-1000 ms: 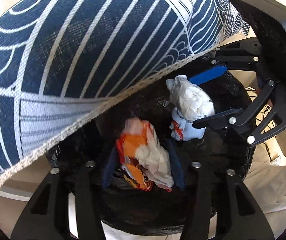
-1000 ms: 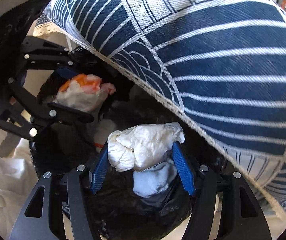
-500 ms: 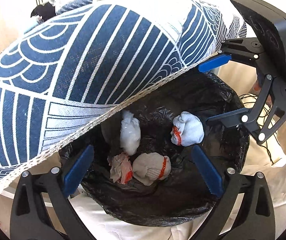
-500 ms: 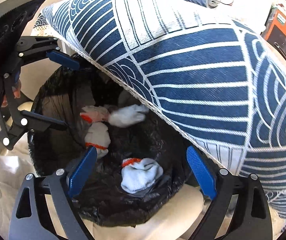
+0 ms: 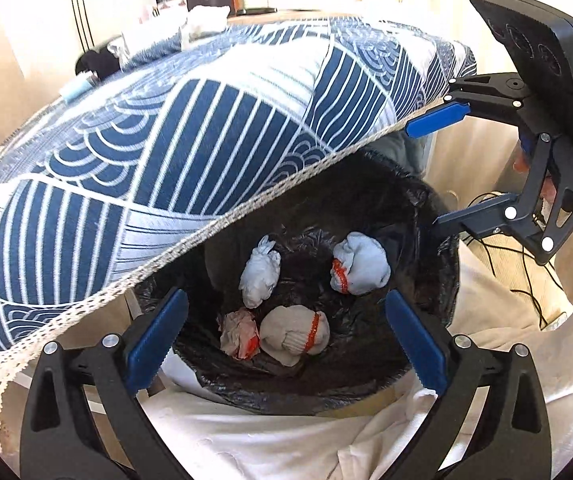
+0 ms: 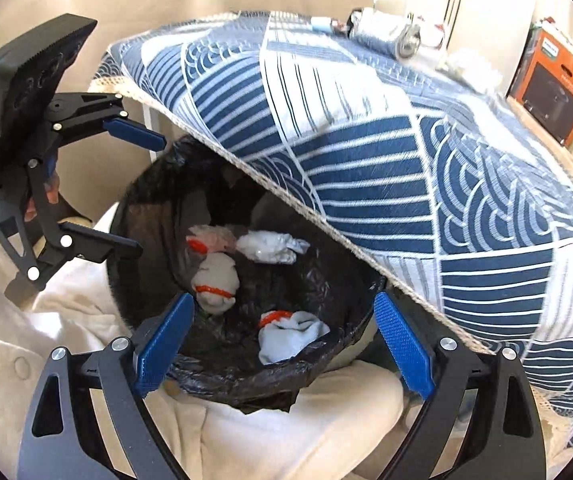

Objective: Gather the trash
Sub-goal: 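Move both tools back over the table toward the foil packages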

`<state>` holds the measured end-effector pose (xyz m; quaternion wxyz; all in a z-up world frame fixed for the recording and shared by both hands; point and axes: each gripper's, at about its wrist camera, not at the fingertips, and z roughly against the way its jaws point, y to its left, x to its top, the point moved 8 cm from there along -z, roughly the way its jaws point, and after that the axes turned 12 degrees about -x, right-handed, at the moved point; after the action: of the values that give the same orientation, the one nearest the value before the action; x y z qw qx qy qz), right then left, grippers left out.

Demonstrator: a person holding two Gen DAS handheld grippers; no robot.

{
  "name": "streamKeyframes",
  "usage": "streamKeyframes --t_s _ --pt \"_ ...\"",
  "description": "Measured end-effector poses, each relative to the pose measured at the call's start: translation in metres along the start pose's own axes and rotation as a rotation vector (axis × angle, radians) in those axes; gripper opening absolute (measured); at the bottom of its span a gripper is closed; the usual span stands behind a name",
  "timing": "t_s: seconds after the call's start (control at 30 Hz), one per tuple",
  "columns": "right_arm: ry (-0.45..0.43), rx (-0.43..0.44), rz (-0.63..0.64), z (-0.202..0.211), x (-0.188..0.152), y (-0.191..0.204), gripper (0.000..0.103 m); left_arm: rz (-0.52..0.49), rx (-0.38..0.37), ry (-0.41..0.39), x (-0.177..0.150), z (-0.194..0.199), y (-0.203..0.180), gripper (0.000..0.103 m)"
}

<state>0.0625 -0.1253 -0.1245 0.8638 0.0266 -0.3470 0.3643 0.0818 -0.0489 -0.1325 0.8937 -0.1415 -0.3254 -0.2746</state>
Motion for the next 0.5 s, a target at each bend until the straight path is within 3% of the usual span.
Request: streamKeyframes --t_s 0.5 --pt "-0.139 -0.028 -0.064 0.052 0.036 -0.032 0.089 -0.041 0.104 -0.139 0.033 0.061 0.002 0.097"
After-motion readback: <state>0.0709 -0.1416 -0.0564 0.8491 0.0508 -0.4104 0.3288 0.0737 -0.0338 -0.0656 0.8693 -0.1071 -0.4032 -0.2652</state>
